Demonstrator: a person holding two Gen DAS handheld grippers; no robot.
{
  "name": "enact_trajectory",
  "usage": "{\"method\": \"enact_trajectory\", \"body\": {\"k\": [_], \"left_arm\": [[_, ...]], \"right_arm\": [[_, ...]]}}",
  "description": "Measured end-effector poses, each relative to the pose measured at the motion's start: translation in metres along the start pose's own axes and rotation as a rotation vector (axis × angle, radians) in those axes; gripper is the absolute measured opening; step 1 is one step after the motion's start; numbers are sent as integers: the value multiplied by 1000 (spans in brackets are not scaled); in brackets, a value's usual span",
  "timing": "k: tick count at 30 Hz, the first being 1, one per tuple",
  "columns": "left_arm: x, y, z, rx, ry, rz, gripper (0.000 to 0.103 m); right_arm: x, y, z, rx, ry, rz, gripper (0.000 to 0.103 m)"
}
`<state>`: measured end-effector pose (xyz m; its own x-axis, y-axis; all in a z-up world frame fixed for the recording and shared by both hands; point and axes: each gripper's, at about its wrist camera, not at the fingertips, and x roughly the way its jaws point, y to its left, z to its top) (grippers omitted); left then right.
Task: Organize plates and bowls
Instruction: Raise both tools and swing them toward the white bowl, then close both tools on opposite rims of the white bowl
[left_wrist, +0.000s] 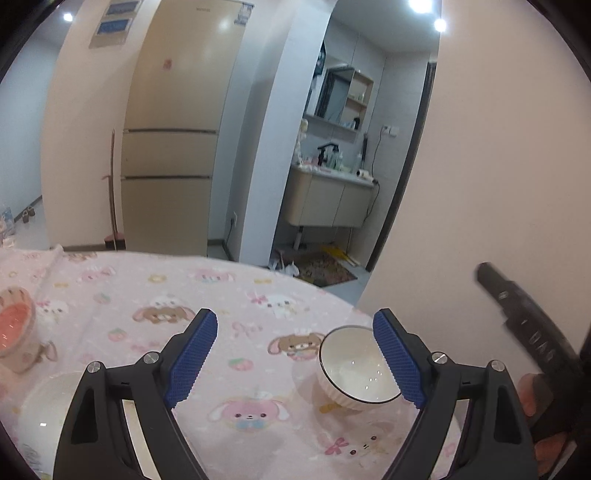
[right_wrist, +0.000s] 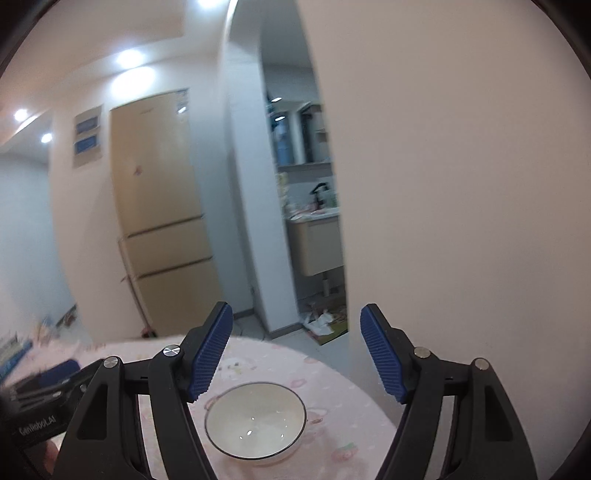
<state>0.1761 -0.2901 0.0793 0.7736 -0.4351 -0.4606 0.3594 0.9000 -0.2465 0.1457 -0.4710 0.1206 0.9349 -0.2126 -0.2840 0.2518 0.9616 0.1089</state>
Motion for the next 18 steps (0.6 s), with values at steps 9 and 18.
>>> {"method": "enact_trajectory", "body": {"k": [9,18], "left_arm": [[62,-2,-26,3,127,6,88],[92,-7,-39,-13,130,23,88]], "right_arm": [[77,-33,-45,112,256,149,71],[87,-24,-50,67,289,86,71]]}}
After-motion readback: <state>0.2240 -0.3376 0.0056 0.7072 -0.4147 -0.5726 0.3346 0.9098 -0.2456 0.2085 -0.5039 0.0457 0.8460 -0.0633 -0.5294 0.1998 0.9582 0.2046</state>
